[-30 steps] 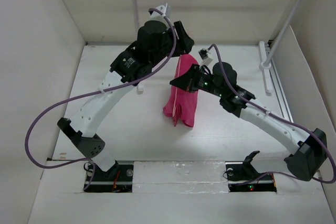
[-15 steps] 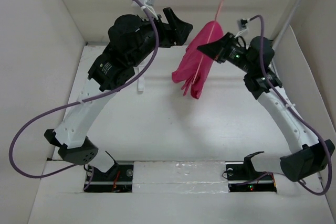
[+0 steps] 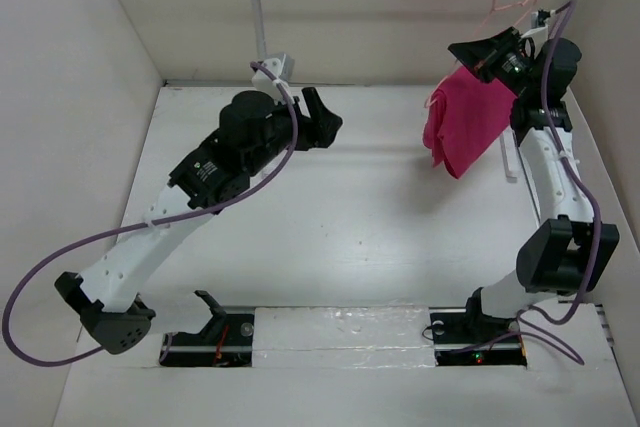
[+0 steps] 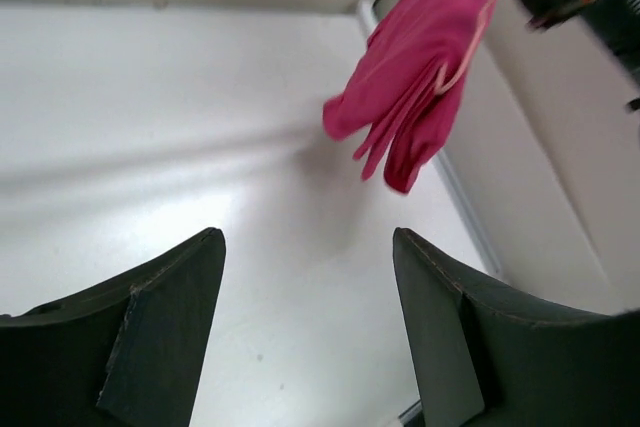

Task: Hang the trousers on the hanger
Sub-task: Hang the hanger with trousers onto the clothesline

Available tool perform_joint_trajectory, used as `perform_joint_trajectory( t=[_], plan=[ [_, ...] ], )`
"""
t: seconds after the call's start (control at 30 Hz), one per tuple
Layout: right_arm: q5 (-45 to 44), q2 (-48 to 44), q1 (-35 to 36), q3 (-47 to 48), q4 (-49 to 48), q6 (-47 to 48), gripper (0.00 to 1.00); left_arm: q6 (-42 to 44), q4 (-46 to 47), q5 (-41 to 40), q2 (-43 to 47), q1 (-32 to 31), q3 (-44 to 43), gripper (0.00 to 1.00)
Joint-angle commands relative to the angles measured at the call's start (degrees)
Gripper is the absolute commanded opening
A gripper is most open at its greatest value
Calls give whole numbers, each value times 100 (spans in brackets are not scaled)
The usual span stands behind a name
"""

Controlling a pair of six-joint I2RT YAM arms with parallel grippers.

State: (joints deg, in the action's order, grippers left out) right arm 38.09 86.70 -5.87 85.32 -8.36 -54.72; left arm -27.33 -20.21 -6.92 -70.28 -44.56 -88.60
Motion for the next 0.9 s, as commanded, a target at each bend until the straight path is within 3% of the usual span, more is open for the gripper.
perform_joint_trajectory(
  t=[0.0,0.13,0.87],
  plan=[
    [445,-127,-238,644,-1632,-336,0,-245,192,85,225,-9,447,63],
    [533,207,-371,757,-2029,-619,0,-334,280,155,304,-9,931,63],
    [568,1455,-1276,1198,-2697,-1243,0,-413,412,367,41,-9,1187,61]
  ],
)
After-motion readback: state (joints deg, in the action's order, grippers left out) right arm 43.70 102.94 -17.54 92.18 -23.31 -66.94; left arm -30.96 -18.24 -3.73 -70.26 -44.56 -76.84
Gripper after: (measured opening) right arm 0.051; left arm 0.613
